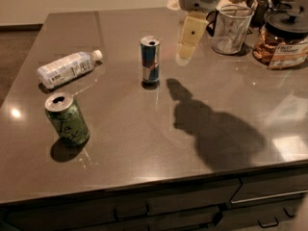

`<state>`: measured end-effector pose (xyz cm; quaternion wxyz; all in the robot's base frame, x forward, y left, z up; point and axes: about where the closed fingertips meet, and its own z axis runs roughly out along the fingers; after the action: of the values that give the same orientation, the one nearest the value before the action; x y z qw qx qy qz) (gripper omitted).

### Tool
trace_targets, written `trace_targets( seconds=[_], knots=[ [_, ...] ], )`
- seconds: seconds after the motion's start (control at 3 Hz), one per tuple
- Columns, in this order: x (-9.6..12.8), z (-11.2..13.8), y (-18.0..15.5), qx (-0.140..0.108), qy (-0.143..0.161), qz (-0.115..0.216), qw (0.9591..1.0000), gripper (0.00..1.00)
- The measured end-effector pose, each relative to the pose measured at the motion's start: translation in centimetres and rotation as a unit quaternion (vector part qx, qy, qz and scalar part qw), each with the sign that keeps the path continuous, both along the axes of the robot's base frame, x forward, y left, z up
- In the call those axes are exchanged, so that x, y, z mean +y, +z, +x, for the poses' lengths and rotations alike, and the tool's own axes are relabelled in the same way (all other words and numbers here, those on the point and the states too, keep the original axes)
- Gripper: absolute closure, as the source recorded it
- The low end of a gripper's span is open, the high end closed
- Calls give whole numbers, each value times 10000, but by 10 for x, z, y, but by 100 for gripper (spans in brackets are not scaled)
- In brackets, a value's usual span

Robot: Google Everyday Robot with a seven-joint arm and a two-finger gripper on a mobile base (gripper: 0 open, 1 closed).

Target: Move blue plastic bottle near green can

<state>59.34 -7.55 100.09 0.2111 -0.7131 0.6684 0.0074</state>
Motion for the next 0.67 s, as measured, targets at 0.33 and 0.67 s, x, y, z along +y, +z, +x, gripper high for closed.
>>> trace_targets(
  seconds=[0.33, 0.67],
  knots=[
    [46, 35, -2, -60, 270, 15, 9996, 0],
    [96, 60, -8, -88, 522, -17, 9986, 0]
  ],
)
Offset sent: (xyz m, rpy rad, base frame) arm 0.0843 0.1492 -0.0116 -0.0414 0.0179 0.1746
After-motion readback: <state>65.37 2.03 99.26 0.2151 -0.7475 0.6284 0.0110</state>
